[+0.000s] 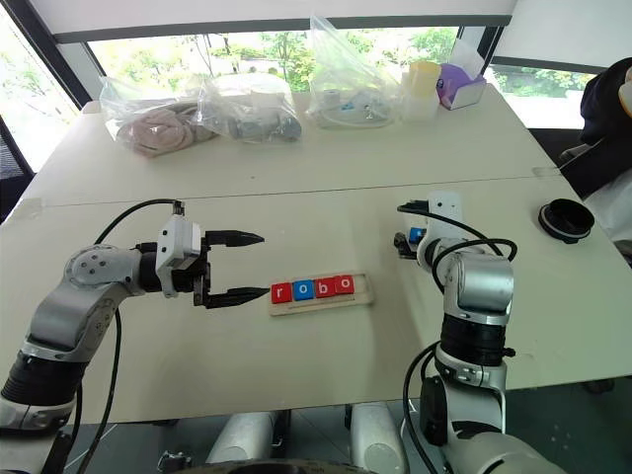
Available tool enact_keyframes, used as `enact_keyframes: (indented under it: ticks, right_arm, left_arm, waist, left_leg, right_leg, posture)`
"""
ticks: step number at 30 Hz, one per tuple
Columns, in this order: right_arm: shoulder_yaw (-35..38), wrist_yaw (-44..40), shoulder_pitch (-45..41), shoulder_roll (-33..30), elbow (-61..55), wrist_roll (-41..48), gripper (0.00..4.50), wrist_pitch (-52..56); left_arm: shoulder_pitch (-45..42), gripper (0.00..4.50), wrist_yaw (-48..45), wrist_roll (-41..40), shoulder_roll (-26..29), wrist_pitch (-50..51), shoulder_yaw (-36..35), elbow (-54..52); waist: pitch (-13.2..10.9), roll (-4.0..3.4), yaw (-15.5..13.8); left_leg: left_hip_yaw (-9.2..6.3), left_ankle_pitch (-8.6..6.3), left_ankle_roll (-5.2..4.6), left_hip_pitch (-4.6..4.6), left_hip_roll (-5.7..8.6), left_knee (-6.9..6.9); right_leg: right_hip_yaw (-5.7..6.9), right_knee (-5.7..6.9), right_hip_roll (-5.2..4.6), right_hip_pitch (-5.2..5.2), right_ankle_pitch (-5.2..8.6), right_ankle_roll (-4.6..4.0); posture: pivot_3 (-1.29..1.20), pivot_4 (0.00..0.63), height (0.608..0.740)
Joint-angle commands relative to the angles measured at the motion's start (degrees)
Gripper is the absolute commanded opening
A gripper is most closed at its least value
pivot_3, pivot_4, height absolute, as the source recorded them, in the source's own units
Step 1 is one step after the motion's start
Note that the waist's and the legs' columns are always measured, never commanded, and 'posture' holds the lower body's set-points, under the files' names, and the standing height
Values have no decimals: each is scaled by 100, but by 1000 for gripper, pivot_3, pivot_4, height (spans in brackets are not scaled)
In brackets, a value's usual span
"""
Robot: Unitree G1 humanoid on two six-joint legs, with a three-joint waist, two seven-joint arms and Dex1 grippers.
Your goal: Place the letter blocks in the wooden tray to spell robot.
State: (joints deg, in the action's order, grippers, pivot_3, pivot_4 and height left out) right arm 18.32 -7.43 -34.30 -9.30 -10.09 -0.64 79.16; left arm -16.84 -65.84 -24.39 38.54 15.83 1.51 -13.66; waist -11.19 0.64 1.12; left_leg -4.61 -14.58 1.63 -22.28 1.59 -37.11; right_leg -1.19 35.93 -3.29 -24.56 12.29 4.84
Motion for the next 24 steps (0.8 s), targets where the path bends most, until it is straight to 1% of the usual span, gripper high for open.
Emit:
enact_keyframes:
  ticks: [1,5,6,8,10,12,14,18,20,24]
  right_arm:
    - [222,134,-149,94,187,151,3588,-44]
    - [232,194,-204,129,77,217,1443,117]
    - [192,181,-192,95,22,233,1119,181]
    - [111,158,-159,18,-123,262,1128,357]
    - [-123,43,-31,-238,-493,325,1128,619]
    - [-450,-202,433,-704,-1427,574,1128,1111]
    - [-551,-350,986,-938,-2258,844,1128,1322]
    - [-441,-384,1917,-1103,-3337,1436,1128,1334]
    - [-372,-274,2108,-1077,-3529,1617,1128,1334]
    - [-315,38,2297,-939,-3648,1913,1128,1334]
  left_arm:
    - [-91,4500,7,-37,19,-72,-21,-77]
    - [-73,4500,29,-46,28,-47,-37,-114]
    - [-67,4500,33,-45,26,-47,-36,-117]
    - [-54,4500,36,-48,26,-46,-36,-123]
    - [-49,4500,37,-44,18,-49,-25,-121]
    - [-41,4500,25,-40,5,-63,-7,-103]
    - [-41,4500,10,-24,-15,-91,14,-65]
    - [-57,4500,-3,-10,-68,-123,50,-12]
    - [-55,4500,-18,-14,-80,-140,63,-1]
    - [-72,4500,-60,-20,-88,-169,91,26]
  waist:
    - [0,0,3]
    - [1,0,19]
    - [1,0,30]
    - [1,0,36]
    - [1,0,35]
    - [0,-1,32]
    - [0,-3,-40]
    - [0,-2,-4]
    - [0,-3,26]
    - [0,-2,0]
  left_leg:
    - [0,0,0,1,0,-1]
    - [0,0,0,1,-2,-1]
    - [0,0,0,2,-4,0]
    - [-1,0,0,3,-6,2]
    - [-3,0,0,3,-8,3]
    - [-4,0,0,3,-9,6]
    - [-4,0,0,0,-10,6]
    - [-13,-1,-1,-10,-6,9]
    - [-2,-1,-1,-6,-10,8]
    - [-1,-1,-1,-2,-21,-1]
  right_leg:
    - [0,2,0,0,0,0]
    - [0,3,3,0,0,-1]
    - [0,3,5,0,0,-1]
    - [0,5,8,0,0,-1]
    - [1,7,10,-2,0,-1]
    - [1,7,10,-3,1,-2]
    - [1,5,10,-4,2,-2]
    - [3,-3,6,-5,12,11]
    - [0,-7,6,-5,20,22]
    - [2,-6,12,-4,14,12]
  posture:
    - [0,150,740]
    - [0,150,740]
    - [0,150,740]
    - [0,150,740]
    - [0,150,740]
    - [0,150,740]
    - [0,150,740]
    - [0,150,740]
    - [0,150,740]
    - [0,150,740]
